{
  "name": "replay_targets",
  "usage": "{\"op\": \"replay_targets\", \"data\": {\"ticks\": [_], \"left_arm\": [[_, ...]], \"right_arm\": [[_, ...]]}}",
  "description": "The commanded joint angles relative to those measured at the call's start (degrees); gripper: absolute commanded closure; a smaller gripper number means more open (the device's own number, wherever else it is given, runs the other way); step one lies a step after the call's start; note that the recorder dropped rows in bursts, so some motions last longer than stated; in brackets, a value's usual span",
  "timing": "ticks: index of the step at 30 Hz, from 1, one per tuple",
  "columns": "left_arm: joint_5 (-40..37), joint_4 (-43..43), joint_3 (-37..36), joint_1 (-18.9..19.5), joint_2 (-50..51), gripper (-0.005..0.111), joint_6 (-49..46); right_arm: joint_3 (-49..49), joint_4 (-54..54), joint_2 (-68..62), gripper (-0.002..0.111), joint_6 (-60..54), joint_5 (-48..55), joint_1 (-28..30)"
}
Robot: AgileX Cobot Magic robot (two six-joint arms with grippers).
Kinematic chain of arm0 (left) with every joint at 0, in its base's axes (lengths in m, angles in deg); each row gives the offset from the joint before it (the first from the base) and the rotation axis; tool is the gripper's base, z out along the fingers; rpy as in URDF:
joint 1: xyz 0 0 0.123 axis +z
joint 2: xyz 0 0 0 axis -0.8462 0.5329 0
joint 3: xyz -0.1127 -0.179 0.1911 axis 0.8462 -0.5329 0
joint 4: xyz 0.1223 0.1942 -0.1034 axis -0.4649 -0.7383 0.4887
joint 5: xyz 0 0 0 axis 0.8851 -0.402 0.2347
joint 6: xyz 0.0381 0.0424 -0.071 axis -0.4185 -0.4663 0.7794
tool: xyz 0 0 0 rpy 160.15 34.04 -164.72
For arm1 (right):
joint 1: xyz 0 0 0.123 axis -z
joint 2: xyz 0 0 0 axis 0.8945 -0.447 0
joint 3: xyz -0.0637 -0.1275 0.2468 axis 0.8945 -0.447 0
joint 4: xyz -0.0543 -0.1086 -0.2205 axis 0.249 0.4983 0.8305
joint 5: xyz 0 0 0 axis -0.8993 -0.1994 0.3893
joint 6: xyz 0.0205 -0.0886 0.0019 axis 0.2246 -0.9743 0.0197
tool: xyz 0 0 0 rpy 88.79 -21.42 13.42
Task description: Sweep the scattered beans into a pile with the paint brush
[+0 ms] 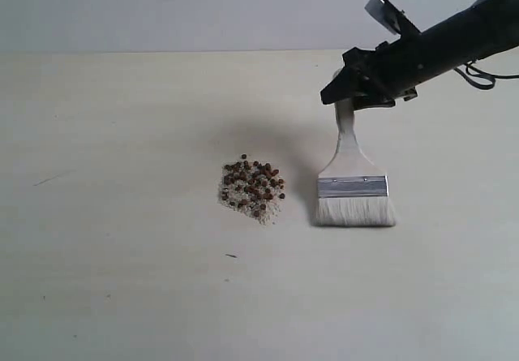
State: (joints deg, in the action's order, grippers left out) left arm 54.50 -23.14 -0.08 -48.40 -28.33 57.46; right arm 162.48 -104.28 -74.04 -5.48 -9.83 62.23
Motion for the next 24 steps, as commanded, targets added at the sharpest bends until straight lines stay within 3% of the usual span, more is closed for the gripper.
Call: {"op": "replay_targets", "data": {"ticks": [1, 7, 9, 11, 12, 24], "left_arm": [[-0.12, 0.2, 0.02, -0.32, -0.19, 0.107, 0.17], [-0.12, 0.2, 0.02, -0.32, -0.19, 0.107, 0.17], [-0.12, 0.2, 0.02, -0.32, -0.19, 0.107, 0.17], [-0.12, 0.2, 0.02, -0.32, -0.19, 0.107, 0.17], [-0.12, 0.2, 0.02, -0.32, -0.19, 0.107, 0.17], [-0.12, 0.2, 0.02, -0.32, -0.19, 0.107, 0.17]], "right_arm": [[0.36, -0.09, 0.35, 0.057, 0.35, -5.29, 0.22], [0.36, -0.09, 0.96, 0.06, 1.15, -11.6, 0.22], [-0.2, 0.16, 2.23, 0.078, 3.91, -14.37, 0.22], [-1.91, 0.16, 4.55, 0.105, 3.92, -17.21, 0.22], [-2.94, -0.09, 5.7, 0.107, 3.92, -19.01, 0.22], [-35.64, -0.59, 39.39, 0.108, -0.2, -56.58, -2.44]]}}
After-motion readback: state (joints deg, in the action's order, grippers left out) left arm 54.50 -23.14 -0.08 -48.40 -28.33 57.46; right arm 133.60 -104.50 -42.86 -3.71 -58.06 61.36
